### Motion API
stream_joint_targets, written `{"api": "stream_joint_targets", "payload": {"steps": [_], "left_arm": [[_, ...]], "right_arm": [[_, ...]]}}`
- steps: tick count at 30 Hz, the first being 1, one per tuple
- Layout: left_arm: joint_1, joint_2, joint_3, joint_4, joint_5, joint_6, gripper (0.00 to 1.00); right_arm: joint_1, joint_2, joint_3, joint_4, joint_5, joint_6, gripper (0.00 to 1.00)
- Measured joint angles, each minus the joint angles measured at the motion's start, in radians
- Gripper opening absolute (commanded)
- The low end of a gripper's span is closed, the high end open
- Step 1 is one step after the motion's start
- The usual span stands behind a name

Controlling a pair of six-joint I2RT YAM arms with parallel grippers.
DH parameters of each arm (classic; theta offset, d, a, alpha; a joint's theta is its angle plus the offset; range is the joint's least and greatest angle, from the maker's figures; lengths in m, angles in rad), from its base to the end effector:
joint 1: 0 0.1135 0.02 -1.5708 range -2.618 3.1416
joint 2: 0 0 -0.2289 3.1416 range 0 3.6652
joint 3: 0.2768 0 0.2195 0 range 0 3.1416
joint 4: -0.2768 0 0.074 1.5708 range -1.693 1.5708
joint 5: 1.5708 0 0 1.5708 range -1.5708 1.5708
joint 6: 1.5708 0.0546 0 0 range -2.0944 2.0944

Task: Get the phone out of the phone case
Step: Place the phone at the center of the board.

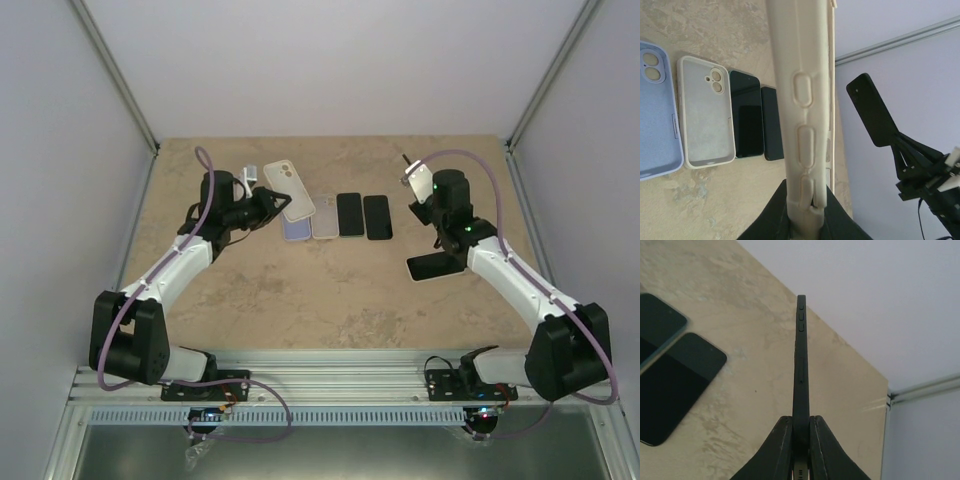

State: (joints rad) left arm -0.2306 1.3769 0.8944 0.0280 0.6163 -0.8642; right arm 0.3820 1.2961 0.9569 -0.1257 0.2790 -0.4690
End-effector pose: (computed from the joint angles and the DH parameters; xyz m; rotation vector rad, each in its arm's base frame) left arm 0.2822 -0.0987 0.2412 -0.2636 2.1748 -1.2823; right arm 0.2747 0.0942 0.2634 -0.6761 1.9171 -0.3385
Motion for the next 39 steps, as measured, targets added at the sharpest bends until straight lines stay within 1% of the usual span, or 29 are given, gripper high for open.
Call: {"api": "stream_joint_targets", "payload": {"steps": [6,12,30,39], "left_arm": [[0.006,0.000,0.000,0.000,-0.006,0.000,0.00],[0.011,0.000,0.000,0.000,-0.009,0.000,0.00],[0.014,0.000,0.000,0.000,-0.009,0.000,0.00],[0.014,0.000,0.000,0.000,-0.010,-0.001,0.00]], "right_arm": [[-0.045,0.050,-0.067,0.077,-0.006,0.003,0.01],[-0.045,0.117,-0.124,0.133,-0.003,-0.019,0.01],[-0.043,0.212,-0.212,0.344,0.029,-0.114,0.00],[-0.027,0.253,-0.241,0.401,0.044,-0.138,0.01]]}}
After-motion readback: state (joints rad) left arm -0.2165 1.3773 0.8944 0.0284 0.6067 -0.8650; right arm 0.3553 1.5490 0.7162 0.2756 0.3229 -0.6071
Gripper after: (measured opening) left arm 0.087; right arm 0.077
